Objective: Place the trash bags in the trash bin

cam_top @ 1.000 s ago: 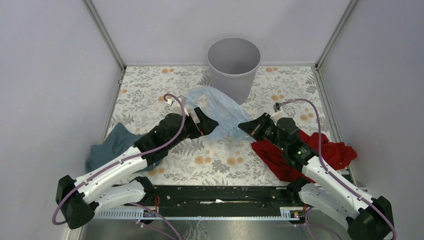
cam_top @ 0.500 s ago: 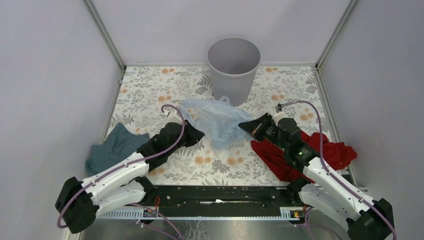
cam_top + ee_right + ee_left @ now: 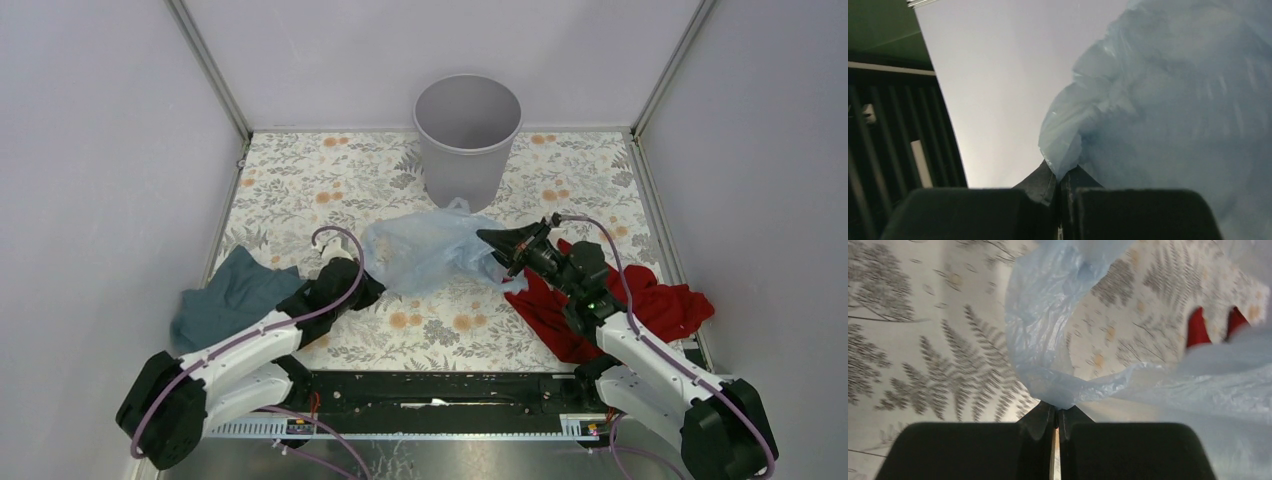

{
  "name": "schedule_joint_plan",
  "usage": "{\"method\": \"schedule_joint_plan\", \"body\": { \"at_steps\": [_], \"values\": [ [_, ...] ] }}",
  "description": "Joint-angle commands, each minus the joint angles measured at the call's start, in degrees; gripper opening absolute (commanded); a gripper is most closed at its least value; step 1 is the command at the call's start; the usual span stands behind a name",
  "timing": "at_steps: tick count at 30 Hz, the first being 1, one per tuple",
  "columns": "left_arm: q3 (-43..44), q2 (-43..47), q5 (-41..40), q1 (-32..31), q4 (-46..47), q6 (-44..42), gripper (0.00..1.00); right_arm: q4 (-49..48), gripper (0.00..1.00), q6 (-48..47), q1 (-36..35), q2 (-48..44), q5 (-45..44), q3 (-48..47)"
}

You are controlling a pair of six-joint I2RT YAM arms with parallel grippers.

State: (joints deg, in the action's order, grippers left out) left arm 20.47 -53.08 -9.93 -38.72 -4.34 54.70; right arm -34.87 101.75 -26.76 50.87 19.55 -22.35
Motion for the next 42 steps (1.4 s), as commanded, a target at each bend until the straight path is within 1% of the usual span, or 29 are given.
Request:
{"method": "schedule_joint_plan", "body": {
  "at_steps": [1, 3, 4, 8, 9, 11, 12, 14, 16, 18, 19, 21, 23, 25, 26, 27, 29, 31, 36, 38, 40, 42],
  "values": [
    [1.58, -5.92, 2.08, 6.32, 2.30, -2.84, 0.01, -11.99, 0.00, 9.15, 0.65, -0.38, 7.60, -0.07],
    [3.30, -8.89, 4.12, 9.08, 3.24, -5.03, 0.00, -10.42, 0.00, 7.75, 0.82, -0.14, 11.32, -1.75],
    [4.33, -10.17, 3.80, 9.78, 3.50, -6.09, 0.00, -9.76, 0.00, 6.77, 0.76, 0.11, 12.97, -2.60],
    [9.68, -12.75, 2.61, 10.88, 1.88, -9.96, 0.01, -7.77, 0.00, 3.16, 0.75, -0.11, 16.90, -3.82],
    [10.25, -12.53, 2.97, 10.86, 2.21, -10.71, 0.02, -7.01, 0.00, 1.90, 0.77, 0.14, 17.87, -4.29],
    [10.57, -11.92, 4.05, 10.86, 1.95, -11.56, 0.08, -8.42, 0.00, 0.22, 0.80, 1.41, 19.22, -5.18],
    [10.95, -11.68, 5.03, 10.86, 0.96, -11.96, 0.12, -7.78, 0.00, -1.46, 0.76, 1.65, 19.25, -5.76],
    [9.82, -9.53, 8.86, 10.88, 0.20, -11.92, 0.26, -3.78, 0.00, -5.25, 0.75, 1.78, 16.65, -6.97],
    [6.83, -4.86, 13.45, 10.86, 0.21, -10.80, 0.44, -3.16, 0.00, -7.94, 0.73, 2.23, 13.60, -7.68],
    [4.58, 1.17, 17.04, 10.80, -1.36, -9.88, 0.62, -0.65, 0.00, -12.61, 0.75, 3.98, 12.74, -10.13],
    [4.14, 5.47, 18.20, 10.77, -2.99, -9.47, 0.75, 2.09, 0.00, -15.95, 0.75, 4.96, 12.93, -12.68],
    [4.18, 11.85, 20.21, 10.64, -6.98, -9.26, 0.86, 7.94, 0.00, -21.56, 0.79, 6.14, 12.39, -15.66],
    [5.52, 17.64, 22.47, 10.57, -10.36, -9.49, 0.93, 10.83, 0.00, -24.92, 0.75, 6.42, 10.80, -16.62],
    [7.35, 22.12, 27.85, 10.51, -10.73, -10.33, 0.99, 13.46, 0.00, -27.17, 0.70, 6.96, 10.28, -17.25],
    [8.27, 23.52, 29.99, 10.39, -9.31, -10.51, 0.99, 13.65, 0.00, -27.28, 0.73, 7.42, 10.88, -17.22],
    [9.18, 24.23, 33.96, 10.27, -7.56, -10.51, 0.99, 13.46, 0.00, -26.83, 0.72, 7.79, 11.63, -16.90],
    [11.74, 23.12, 37.62, 9.18, -3.92, -10.53, 0.99, 10.11, 0.00, -25.09, 0.71, 8.23, 12.59, -15.13],
    [16.32, 20.08, 36.15, 6.57, -4.03, -12.35, 0.99, 8.42, 0.00, -24.65, 0.71, 8.32, 12.83, -14.15],
    [24.40, 11.22, 23.53, -2.72, -5.86, -19.80, 0.99, 11.33, 0.00, -26.63, 0.66, 9.09, 13.68, -14.86],
    [27.81, 5.29, 16.43, -6.31, -8.47, -22.83, 0.99, 12.75, 0.00, -27.31, 0.66, 9.20, 14.33, -15.06],
    [31.34, 0.57, 7.00, -10.98, -11.64, -25.80, 0.99, 13.13, 0.00, -27.45, 0.59, 8.67, 14.31, -14.40],
    [33.14, -2.63, 0.29, -15.24, -12.41, -28.35, 0.99, 12.99, 0.00, -27.25, 0.57, 7.78, 13.84, -13.57]
  ]
}}
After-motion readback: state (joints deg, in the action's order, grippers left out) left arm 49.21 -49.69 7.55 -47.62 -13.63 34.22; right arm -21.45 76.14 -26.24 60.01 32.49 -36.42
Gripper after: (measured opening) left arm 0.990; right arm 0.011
